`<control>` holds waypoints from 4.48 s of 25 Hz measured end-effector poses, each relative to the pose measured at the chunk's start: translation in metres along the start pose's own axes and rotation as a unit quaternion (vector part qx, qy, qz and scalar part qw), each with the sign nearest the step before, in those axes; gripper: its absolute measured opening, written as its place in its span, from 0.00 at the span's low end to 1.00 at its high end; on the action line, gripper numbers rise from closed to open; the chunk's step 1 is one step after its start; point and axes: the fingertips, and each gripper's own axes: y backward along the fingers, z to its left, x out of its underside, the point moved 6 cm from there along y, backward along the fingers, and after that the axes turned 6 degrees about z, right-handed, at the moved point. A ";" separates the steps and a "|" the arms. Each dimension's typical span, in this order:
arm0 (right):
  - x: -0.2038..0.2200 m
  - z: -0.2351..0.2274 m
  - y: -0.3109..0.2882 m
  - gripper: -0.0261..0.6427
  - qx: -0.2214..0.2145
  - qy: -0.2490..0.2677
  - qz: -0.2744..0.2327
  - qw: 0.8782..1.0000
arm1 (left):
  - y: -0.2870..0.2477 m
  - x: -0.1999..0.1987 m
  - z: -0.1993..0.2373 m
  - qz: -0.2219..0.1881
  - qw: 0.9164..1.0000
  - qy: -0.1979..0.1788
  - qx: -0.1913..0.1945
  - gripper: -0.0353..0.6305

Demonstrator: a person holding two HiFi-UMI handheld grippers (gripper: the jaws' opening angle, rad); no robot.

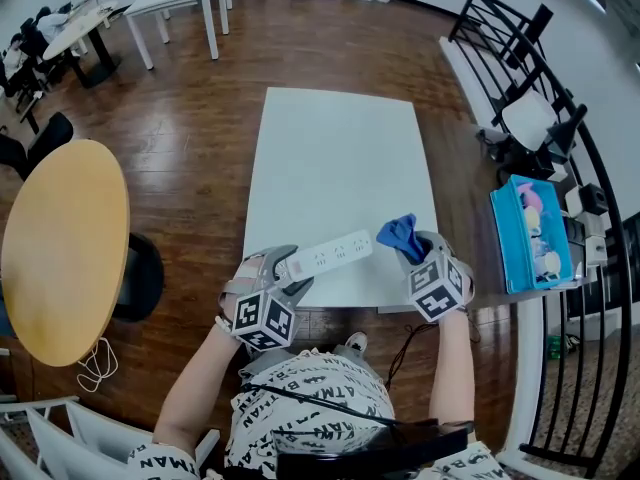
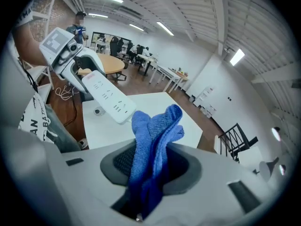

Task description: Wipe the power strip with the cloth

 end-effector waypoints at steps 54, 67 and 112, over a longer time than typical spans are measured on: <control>-0.079 0.073 0.032 0.24 -0.267 0.251 -0.049 0.929 | 0.023 -0.032 -0.054 -0.077 0.973 -0.187 0.108 0.48; -0.069 0.085 0.032 0.24 -0.263 0.348 -0.024 0.899 | 0.024 -0.029 -0.057 -0.077 0.971 -0.197 0.115 0.48; -0.022 0.029 0.009 0.24 -0.016 -0.084 -0.093 0.992 | 0.012 -0.013 0.019 -0.054 0.992 0.107 -0.037 0.48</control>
